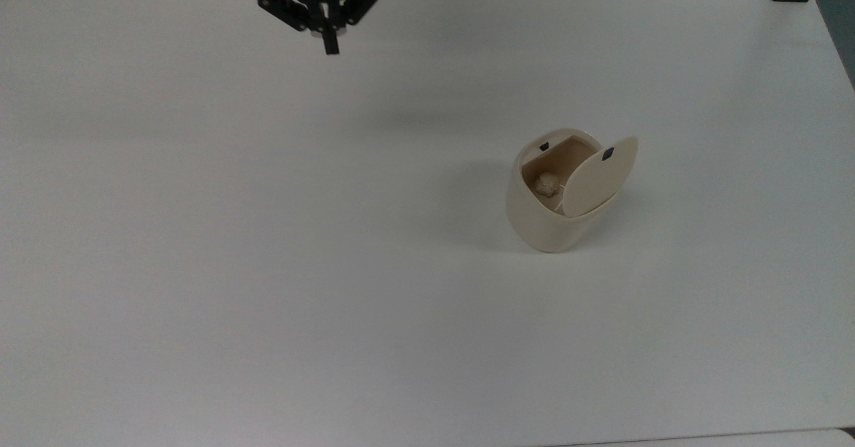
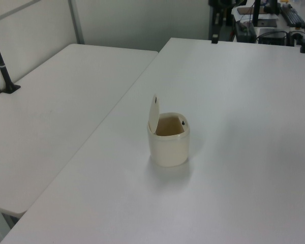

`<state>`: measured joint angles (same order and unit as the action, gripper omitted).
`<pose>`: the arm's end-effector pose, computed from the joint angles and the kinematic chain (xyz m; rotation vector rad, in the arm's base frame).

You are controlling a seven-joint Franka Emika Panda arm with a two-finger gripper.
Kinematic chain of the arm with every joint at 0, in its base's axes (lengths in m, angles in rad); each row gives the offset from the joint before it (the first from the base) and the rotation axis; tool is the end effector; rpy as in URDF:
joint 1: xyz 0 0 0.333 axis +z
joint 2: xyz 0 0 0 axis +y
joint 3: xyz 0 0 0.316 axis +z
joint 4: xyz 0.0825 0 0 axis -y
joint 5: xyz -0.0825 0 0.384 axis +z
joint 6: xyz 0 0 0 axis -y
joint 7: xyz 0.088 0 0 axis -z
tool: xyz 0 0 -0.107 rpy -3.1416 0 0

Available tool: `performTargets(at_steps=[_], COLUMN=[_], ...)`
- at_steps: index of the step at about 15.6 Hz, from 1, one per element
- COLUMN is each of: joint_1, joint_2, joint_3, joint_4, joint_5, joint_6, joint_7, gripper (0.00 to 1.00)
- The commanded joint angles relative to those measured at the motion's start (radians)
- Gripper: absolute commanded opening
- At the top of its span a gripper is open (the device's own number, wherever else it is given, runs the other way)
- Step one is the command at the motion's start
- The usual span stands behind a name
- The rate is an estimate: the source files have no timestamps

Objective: Open the trash bin

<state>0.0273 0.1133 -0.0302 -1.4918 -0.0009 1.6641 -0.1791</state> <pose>0.5984 -0.0008 0.6053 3.1184 0.2760 0.0915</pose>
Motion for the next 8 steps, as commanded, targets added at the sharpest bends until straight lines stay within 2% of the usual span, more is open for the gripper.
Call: performTargets(at_steps=[1, 2, 3, 5, 6, 8], joint_1=[-0.035, -0.052, -0.059, -0.061, -0.061, -0.061], joint_2=[-0.062, -0.070, -0.073, -0.073, -0.072, -0.072], joint_3=[0.007, 0.007, 0.009, 0.009, 0.007, 0.007], joint_4=[-0.030, -0.030, -0.030, -0.030, -0.030, -0.030], joint_5=[-0.062, -0.062, -0.062, -0.062, -0.062, -0.063], joint_6=[-0.075, -0.081, -0.081, -0.081, -0.080, -0.079], joint_7=[0.047, 0.049, 0.049, 0.050, 0.050, 0.050], gripper=[0.09, 0.12, 0.21, 0.65, 0.74, 1.00])
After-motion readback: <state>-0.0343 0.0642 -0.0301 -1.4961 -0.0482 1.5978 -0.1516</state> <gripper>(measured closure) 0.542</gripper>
